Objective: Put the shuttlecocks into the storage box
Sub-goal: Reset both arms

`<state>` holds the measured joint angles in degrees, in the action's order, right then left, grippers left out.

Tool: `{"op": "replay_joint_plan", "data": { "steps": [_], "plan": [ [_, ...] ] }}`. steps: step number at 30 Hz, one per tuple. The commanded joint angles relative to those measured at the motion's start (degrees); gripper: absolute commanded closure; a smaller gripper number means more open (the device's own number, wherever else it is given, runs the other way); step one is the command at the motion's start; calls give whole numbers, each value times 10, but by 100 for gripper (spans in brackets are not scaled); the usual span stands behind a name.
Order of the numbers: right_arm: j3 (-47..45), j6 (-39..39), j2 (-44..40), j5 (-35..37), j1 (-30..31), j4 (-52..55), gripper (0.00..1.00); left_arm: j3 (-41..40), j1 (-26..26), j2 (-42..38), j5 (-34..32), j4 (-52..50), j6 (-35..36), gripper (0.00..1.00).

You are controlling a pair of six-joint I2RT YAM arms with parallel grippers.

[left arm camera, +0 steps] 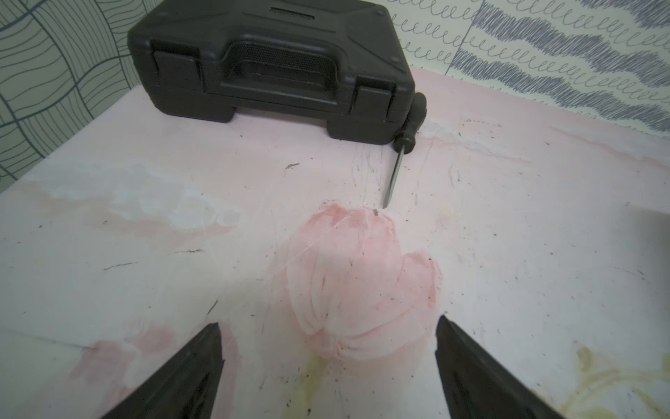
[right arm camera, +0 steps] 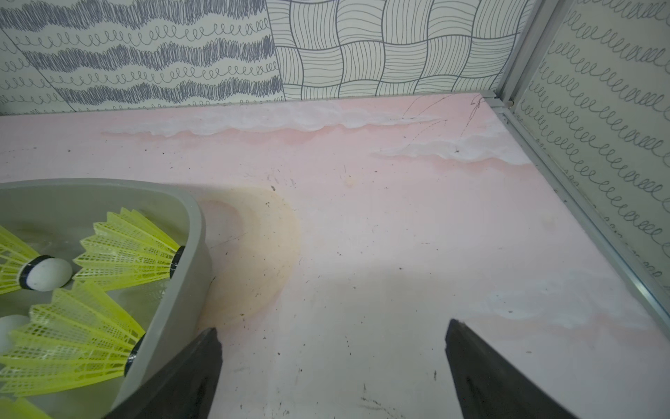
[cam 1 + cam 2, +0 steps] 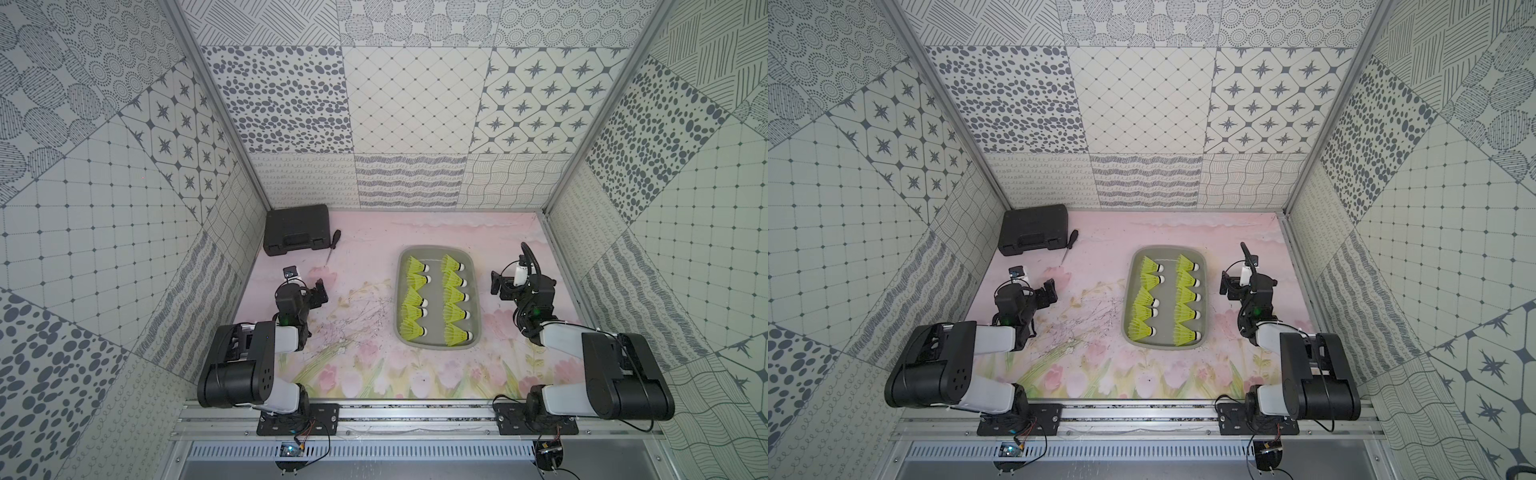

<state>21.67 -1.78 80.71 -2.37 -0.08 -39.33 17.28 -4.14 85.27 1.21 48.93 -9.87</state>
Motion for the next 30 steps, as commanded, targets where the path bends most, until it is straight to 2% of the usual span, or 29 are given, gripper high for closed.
{"op": "replay_joint_plan", "data": {
  "steps": [1,5,7,9,11,17,30],
  "plan": [
    [-23,-1,32,-25,-2,-119,0,-2,-2,16,64,96,25,4],
    [-22,-3,76,-24,-2,-153,0,-10,-2,62,76,162,29,3],
    [-14,-6,84,-19,-1,-149,0,0,0,42,64,108,25,2],
    [7,-9,79,-6,-1,-104,0,-1,1,58,65,135,31,0],
    [18,-7,82,3,2,-85,0,9,4,45,61,94,29,0],
    [18,-6,82,4,4,-87,0,6,4,54,73,117,39,0],
    [13,-5,81,1,3,-93,0,29,9,53,98,72,56,0]
  ]
}}
